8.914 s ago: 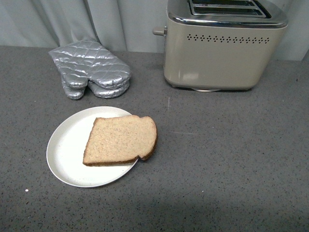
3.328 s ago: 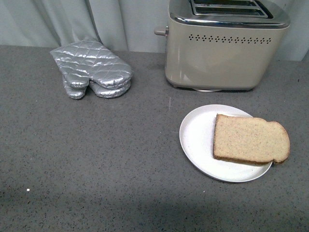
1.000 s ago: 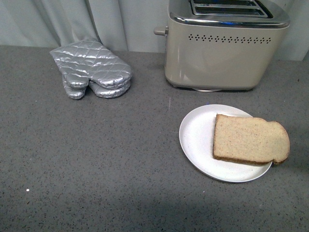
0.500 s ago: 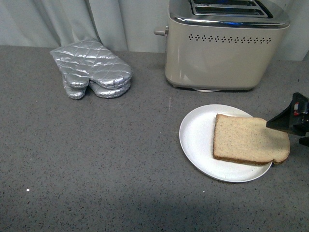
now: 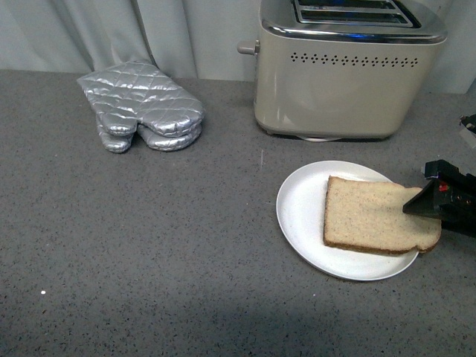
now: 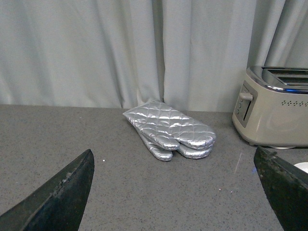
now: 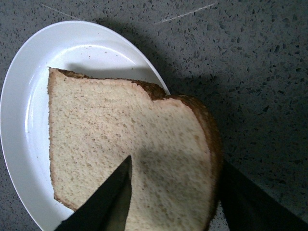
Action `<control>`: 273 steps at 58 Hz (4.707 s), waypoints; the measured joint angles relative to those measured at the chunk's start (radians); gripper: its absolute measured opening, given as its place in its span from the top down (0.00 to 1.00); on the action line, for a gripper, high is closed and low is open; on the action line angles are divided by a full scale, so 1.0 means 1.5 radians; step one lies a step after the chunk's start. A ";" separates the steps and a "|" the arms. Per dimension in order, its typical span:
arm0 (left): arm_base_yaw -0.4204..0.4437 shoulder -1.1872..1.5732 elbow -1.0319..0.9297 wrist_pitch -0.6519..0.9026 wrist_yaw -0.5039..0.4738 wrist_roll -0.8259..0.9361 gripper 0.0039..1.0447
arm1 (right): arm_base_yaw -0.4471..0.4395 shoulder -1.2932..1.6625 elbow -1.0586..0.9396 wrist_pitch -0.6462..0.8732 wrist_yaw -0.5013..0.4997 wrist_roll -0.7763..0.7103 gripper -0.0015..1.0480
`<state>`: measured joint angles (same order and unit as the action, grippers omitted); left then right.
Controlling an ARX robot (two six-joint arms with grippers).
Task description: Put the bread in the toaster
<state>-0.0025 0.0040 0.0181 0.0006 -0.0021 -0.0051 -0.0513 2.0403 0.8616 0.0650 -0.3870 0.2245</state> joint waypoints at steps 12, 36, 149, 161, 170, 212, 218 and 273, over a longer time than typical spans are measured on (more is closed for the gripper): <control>0.000 0.000 0.000 0.000 0.000 0.000 0.06 | 0.001 -0.002 0.009 -0.031 0.007 0.000 0.90; 0.000 0.000 0.000 0.000 0.000 0.000 0.06 | 0.005 -0.119 0.009 -0.108 -0.052 0.096 0.99; 0.000 0.000 0.000 0.000 0.000 0.000 0.06 | 0.210 -0.091 0.411 -0.131 0.417 0.761 0.68; 0.000 0.000 0.000 0.000 0.000 0.000 0.06 | 0.228 -0.189 0.277 0.076 0.480 0.364 0.26; 0.000 0.000 0.000 0.000 0.000 0.000 0.06 | 0.227 -0.296 0.100 0.242 0.490 0.088 0.09; 0.000 0.000 0.000 0.000 0.000 0.000 0.06 | 0.099 -0.643 -0.426 0.521 0.321 -0.148 0.97; 0.000 0.000 0.000 0.000 0.000 0.000 0.06 | 0.084 -0.698 -0.467 0.502 0.307 -0.149 0.99; 0.000 0.000 0.000 0.000 0.000 0.000 0.06 | 0.036 -1.093 -0.571 0.223 0.259 -0.149 0.99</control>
<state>-0.0025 0.0040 0.0181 0.0006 -0.0021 -0.0051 0.0021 0.4004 0.0048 0.4000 0.0017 0.0006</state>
